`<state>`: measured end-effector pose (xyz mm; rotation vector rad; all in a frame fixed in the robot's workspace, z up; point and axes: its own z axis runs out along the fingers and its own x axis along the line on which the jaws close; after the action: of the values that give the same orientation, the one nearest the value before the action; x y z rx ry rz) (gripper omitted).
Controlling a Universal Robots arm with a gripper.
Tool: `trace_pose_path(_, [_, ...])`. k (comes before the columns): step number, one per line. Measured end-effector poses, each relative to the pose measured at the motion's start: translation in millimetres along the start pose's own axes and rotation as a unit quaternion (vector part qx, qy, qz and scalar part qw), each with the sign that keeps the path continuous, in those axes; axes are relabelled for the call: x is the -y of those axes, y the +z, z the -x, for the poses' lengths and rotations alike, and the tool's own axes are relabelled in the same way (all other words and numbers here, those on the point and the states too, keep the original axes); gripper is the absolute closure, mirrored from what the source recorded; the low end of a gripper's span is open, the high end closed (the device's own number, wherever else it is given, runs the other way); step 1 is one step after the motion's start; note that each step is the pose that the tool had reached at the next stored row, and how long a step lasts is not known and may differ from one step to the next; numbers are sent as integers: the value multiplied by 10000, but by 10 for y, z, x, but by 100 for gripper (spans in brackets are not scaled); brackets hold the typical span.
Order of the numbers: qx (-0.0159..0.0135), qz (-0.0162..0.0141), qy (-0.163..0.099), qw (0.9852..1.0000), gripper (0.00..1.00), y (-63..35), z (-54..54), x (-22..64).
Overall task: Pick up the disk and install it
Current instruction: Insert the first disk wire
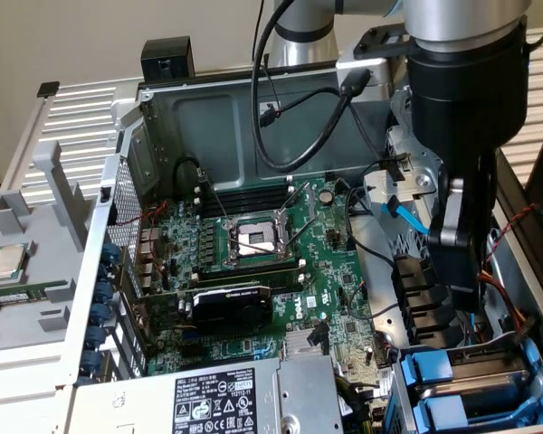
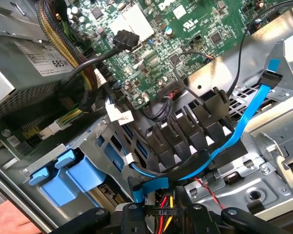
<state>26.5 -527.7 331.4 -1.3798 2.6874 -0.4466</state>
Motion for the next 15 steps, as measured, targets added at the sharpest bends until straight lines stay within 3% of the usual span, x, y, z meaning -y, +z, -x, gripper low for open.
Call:
trace_pose_path(10, [-27, -7, 48, 10000, 64, -2, 23, -15])
trace_pose_path(13, [-34, -12, 51, 10000, 51, -4, 31, -22])
trace_pose_path(15, [-36, -16, 47, 10000, 51, -9, 24, -36])
